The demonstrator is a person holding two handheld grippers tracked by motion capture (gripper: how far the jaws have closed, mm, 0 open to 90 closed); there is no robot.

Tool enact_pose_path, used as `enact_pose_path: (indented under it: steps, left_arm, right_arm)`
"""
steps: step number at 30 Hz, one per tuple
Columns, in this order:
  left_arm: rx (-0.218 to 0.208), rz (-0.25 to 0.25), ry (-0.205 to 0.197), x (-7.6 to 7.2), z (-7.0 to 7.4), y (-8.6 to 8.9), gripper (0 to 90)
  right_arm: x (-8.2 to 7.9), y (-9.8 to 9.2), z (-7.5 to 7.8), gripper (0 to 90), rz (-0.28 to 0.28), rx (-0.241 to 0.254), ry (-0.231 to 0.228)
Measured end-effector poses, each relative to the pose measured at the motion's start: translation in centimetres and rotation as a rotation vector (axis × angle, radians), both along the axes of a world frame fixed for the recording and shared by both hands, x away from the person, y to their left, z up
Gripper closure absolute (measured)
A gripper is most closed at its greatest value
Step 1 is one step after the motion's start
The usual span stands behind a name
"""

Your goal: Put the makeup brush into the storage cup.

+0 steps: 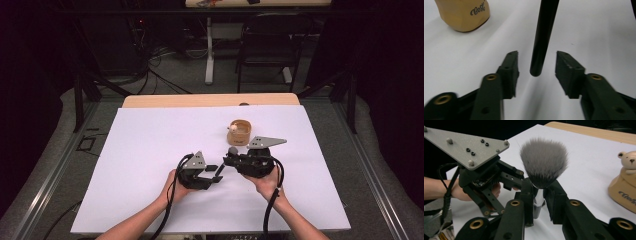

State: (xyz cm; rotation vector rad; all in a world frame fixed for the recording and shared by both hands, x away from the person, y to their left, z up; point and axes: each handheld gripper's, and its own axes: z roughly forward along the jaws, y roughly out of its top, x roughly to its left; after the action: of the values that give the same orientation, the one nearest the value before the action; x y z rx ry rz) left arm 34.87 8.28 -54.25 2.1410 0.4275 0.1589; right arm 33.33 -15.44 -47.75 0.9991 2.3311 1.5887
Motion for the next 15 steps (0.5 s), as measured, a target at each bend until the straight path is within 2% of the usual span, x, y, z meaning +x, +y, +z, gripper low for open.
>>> enact_pose_path:
  steps: [1, 5, 11, 15]
  left_arm:
    - [0.001, 0.003, -0.003, 0.0, 0.0, 0.0, 45.3]
    - [-0.002, 0.024, -0.007, -0.1, 0.3, 0.2, 32.7]
    - [0.000, 0.044, -0.003, 0.0, 0.5, 0.8, 19.4]
    - [-0.014, 0.063, -0.006, 0.0, 0.9, 1.5, 14.8]
  right_arm:
    - [0.0, 0.0, 0.1, 77.0, 0.000, -0.005, -0.006]
    - [-0.1, -0.2, 0.3, 77.0, -0.007, -0.021, -0.030]
    - [-0.3, -0.2, 0.6, 77.0, -0.015, -0.067, -0.065]
    - [-0.4, -0.2, 0.7, 77.0, -0.022, -0.097, -0.080]
